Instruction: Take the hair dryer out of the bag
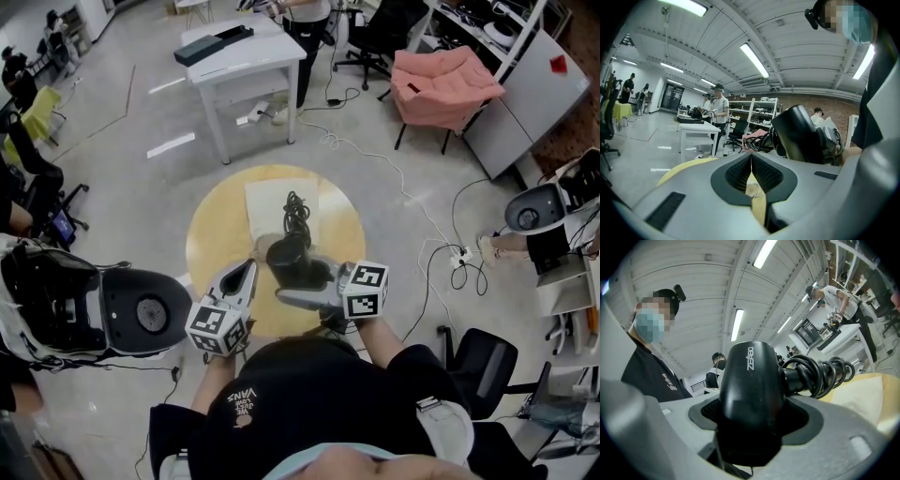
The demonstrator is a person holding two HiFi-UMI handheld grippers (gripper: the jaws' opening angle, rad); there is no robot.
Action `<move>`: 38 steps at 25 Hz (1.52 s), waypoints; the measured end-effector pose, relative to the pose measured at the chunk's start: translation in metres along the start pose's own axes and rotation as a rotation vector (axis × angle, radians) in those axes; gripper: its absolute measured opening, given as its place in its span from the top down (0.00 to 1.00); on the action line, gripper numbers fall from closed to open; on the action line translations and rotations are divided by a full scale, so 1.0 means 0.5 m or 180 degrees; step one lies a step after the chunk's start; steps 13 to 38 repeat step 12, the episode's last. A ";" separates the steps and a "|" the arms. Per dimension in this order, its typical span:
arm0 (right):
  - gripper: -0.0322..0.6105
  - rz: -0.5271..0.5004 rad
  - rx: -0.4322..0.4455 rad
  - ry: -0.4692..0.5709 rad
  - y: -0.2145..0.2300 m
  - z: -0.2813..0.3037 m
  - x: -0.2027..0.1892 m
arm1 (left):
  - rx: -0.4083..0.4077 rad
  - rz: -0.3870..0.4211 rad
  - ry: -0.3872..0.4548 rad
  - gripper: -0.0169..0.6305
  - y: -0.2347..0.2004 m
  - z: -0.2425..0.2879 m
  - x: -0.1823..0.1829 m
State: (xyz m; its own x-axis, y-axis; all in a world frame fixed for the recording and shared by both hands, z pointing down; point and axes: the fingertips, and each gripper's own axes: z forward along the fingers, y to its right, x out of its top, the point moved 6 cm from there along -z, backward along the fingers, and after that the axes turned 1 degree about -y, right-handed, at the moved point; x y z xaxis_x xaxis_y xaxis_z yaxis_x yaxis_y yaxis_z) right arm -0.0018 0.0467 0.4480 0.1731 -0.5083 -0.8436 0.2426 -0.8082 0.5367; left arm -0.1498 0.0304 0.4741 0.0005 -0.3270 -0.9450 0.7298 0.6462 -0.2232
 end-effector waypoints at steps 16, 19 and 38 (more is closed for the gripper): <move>0.40 0.0029 0.0000 0.0031 0.001 0.006 0.004 | 0.0014 -0.0018 -0.0010 0.95 -0.004 0.001 -0.003; 0.40 0.0029 0.0000 0.0031 0.001 0.006 0.004 | 0.0014 -0.0018 -0.0010 0.95 -0.004 0.001 -0.003; 0.40 0.0029 0.0000 0.0031 0.001 0.006 0.004 | 0.0014 -0.0018 -0.0010 0.95 -0.004 0.001 -0.003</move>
